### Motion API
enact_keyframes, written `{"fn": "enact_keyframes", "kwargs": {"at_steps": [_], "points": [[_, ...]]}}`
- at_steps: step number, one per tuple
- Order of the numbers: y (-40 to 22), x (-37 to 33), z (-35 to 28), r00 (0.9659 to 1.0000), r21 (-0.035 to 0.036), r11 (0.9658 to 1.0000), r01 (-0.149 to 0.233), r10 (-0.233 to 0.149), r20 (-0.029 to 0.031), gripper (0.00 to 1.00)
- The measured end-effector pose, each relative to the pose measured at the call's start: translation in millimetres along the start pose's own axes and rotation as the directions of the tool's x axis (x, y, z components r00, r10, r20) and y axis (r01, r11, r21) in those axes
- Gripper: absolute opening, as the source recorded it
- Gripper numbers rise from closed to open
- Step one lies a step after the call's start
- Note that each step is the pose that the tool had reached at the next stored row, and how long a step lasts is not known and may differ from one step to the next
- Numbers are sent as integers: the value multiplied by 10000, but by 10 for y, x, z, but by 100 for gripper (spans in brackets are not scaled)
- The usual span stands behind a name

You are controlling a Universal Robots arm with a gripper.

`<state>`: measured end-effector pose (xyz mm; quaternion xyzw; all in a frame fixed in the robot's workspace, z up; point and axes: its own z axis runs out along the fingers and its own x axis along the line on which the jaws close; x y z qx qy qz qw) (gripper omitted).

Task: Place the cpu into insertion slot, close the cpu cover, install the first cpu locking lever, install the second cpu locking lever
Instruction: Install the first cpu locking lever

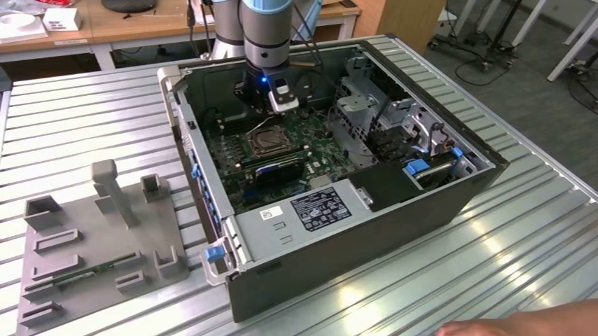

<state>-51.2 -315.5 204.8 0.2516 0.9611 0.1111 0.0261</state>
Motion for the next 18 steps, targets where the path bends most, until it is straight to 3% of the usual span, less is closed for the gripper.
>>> {"fn": "enact_keyframes", "kwargs": {"at_steps": [4,13,18], "points": [[21,1,-83,10000,-2,10000,1,-1,1,11],[95,5,-380,10000,-1,10000,0,0,0,11],[88,22,-415,10000,-24,10000,3,-3,15,11]]}}
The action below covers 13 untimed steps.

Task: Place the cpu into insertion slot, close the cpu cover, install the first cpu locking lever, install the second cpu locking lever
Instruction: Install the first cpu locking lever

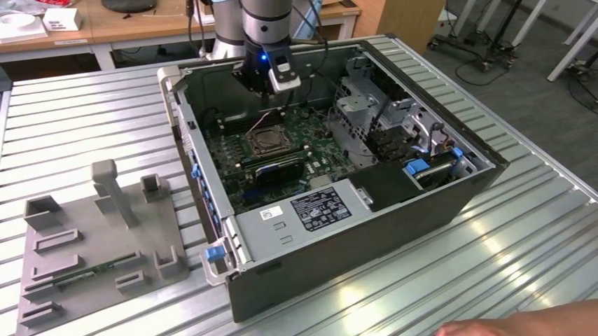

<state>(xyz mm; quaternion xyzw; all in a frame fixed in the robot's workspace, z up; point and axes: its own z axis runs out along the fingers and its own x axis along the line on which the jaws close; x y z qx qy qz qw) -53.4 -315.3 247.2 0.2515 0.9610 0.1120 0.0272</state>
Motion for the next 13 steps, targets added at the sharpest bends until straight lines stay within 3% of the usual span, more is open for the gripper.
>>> {"fn": "enact_keyframes", "kwargs": {"at_steps": [3,8,13], "points": [[-34,12,-8,10000,-10,10000,6,-6,18,11],[-131,-32,-29,10000,-26,10000,12,-12,45,11],[-179,4,4,9999,-64,10000,26,-25,107,11]]}}
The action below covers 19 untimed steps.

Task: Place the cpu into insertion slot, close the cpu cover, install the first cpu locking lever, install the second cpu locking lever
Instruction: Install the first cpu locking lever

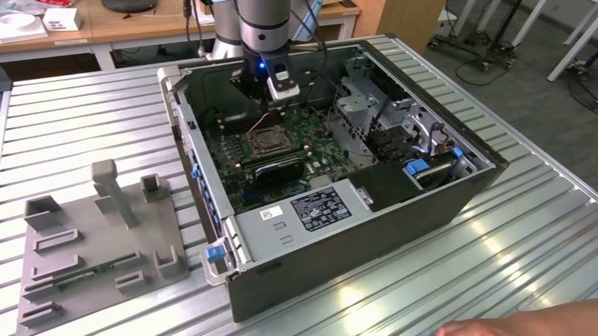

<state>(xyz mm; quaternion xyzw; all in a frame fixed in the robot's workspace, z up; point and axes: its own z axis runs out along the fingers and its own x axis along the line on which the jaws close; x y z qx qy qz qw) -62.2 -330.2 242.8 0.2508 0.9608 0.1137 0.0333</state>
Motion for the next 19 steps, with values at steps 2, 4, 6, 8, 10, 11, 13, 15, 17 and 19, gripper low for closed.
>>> {"fn": "enact_keyframes", "kwargs": {"at_steps": [2,4,6,8,10,11,13,15,17,19], "points": [[0,0,0,10000,2,10000,1,-1,1,11],[-1,0,3,10000,0,10000,1,-1,1,11],[-1,0,3,10000,0,10000,1,-1,1,11],[-1,0,4,10000,0,10000,1,-1,1,11],[-1,0,4,10000,0,10000,0,0,1,11],[-1,0,4,10000,0,10000,1,-1,1,11],[-2,0,14,10000,-6,10000,1,-1,2,11],[-6,0,27,10000,0,10000,1,-1,1,11],[-12,0,52,10000,-1,10000,1,-1,1,11],[-20,1,83,10000,-1,10000,0,0,2,11]]}}
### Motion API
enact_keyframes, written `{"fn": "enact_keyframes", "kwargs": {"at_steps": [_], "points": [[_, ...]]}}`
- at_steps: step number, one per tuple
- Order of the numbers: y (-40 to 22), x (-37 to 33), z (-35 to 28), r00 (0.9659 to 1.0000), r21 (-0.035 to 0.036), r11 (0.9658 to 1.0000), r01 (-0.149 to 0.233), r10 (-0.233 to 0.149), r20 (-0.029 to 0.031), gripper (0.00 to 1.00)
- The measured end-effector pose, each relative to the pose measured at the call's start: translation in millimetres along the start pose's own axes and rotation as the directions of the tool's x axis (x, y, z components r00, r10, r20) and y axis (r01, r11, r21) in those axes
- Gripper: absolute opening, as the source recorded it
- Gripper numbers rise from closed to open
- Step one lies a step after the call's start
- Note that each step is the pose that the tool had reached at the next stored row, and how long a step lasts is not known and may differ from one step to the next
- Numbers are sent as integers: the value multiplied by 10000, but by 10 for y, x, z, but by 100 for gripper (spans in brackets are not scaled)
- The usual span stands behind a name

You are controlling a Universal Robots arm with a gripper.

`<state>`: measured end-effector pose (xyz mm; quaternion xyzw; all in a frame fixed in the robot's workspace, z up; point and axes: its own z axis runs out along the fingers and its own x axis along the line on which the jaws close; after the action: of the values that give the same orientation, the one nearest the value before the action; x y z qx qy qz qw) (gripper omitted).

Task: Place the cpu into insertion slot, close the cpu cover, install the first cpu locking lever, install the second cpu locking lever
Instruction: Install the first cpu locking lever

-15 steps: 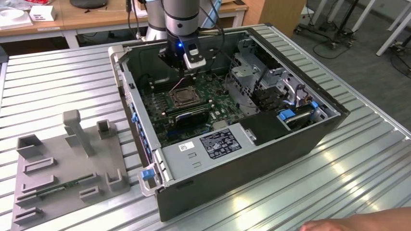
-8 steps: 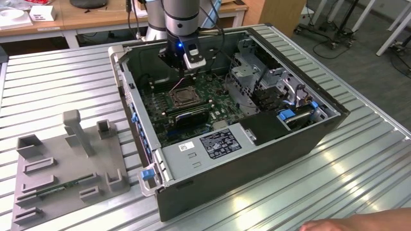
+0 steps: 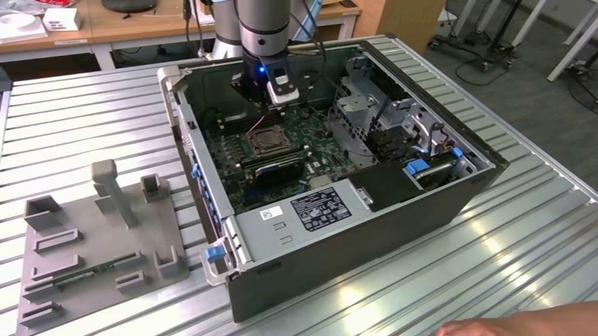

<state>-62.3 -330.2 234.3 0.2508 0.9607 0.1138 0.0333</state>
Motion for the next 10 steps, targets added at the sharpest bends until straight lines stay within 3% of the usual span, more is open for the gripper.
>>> {"fn": "enact_keyframes", "kwargs": {"at_steps": [10], "points": [[-13,33,53,10000,-106,9999,-13,12,-57,11]]}}
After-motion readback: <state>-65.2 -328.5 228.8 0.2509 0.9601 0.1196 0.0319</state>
